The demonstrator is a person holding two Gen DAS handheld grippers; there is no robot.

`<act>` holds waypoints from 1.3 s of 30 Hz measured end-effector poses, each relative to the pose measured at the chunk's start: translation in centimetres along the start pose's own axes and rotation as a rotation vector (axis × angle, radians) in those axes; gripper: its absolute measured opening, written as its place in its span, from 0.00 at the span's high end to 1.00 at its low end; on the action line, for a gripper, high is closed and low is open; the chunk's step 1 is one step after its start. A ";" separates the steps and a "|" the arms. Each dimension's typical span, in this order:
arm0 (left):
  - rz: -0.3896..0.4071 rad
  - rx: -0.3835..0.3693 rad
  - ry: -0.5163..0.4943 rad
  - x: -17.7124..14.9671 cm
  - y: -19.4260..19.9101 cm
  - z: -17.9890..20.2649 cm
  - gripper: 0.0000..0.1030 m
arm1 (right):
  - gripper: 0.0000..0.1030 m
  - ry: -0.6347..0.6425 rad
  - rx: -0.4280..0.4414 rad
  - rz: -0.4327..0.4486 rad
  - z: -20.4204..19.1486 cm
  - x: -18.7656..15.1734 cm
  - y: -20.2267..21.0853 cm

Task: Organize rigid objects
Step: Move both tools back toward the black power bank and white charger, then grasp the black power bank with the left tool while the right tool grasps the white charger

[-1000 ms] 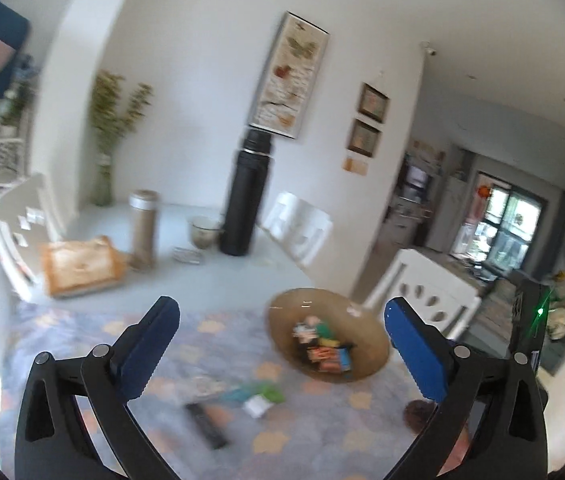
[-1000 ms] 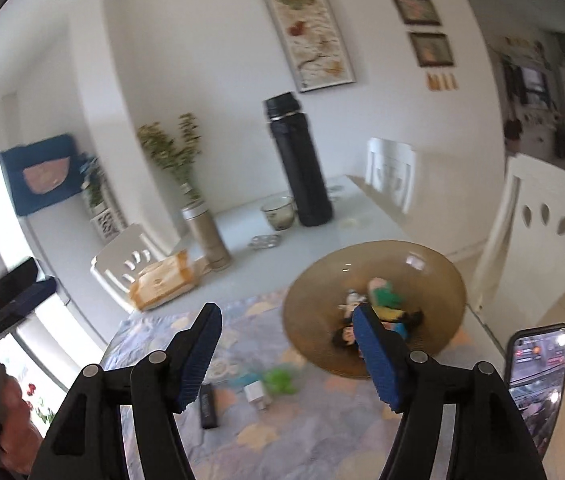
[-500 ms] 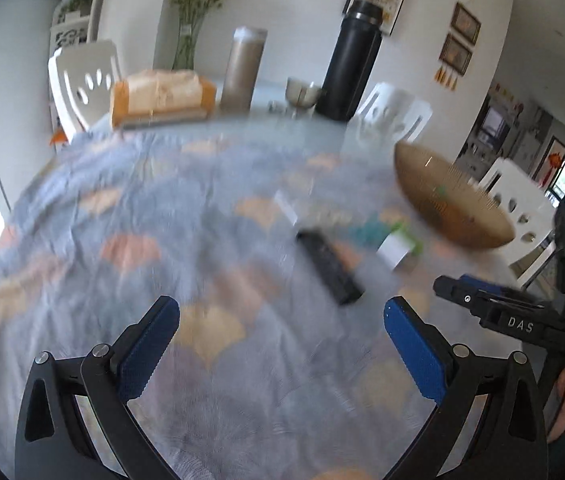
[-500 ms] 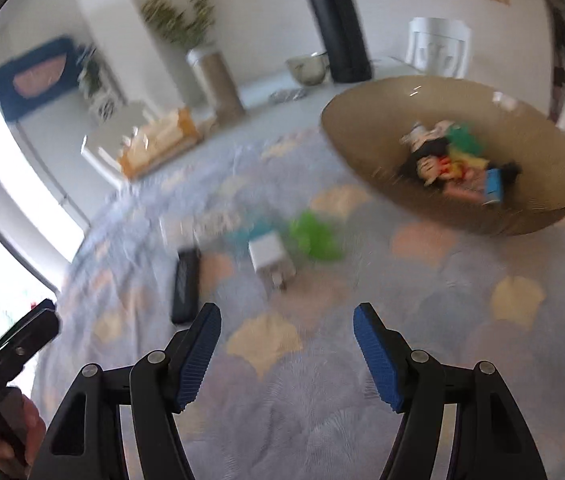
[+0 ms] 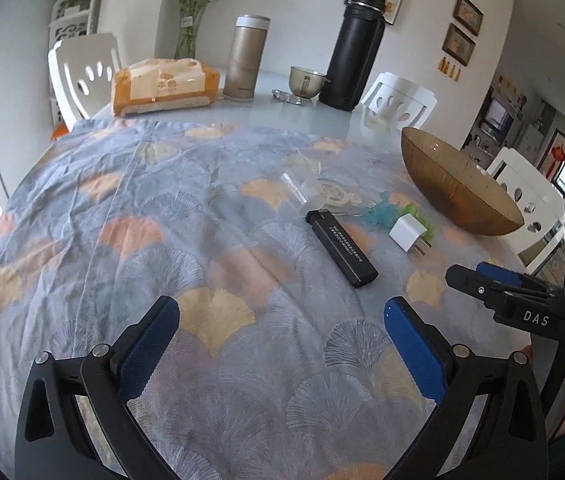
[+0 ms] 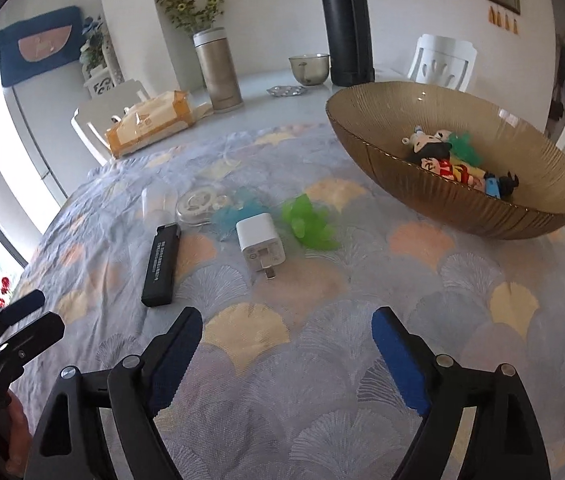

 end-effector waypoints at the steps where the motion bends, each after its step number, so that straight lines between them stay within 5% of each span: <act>1: 0.000 -0.004 0.009 0.0 0.0 -0.2 0.01 | 0.17 -0.001 0.000 0.001 0.0 0.0 0.1; 11: 0.013 0.011 0.015 0.2 0.4 0.1 0.01 | 0.17 0.019 -0.020 0.023 -0.3 -0.1 0.6; 14: -0.004 0.041 0.003 0.6 0.9 1.0 0.01 | 0.17 -0.009 -0.033 -0.036 0.1 0.0 0.3; 16: -0.029 0.079 -0.011 1.1 1.1 1.7 0.01 | 0.17 -0.018 -0.046 -0.151 0.0 0.1 -0.2; 19: -0.055 0.062 -0.018 2.6 1.0 3.0 0.01 | 0.17 0.018 0.029 -0.146 -1.0 1.6 0.9; 24: -0.091 0.096 -0.051 4.7 -0.9 4.8 0.01 | 0.17 0.097 -0.015 -0.145 -1.8 4.2 0.0; 32: -0.098 0.094 -0.087 3.7 -4.8 4.6 0.02 | 0.17 0.008 0.087 -0.256 -0.6 2.9 -4.3; 36: -0.144 0.070 -0.087 3.0 -6.1 4.6 0.02 | 0.18 0.030 0.056 -0.186 0.3 3.0 -3.8; 39: -0.141 0.079 -0.112 3.2 -6.6 5.4 0.02 | 0.35 0.058 0.046 -0.181 0.5 3.2 -4.3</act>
Point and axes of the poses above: each gripper's, at about its wrist camera, not at the fingertips, and y roughly against the way its jaws point, z to its right, x to its top, the point moved 3 cm from there along -y, roughly the way its jaws point, and after that the axes turned 4 degrees about -x, right-handed, at the moved point
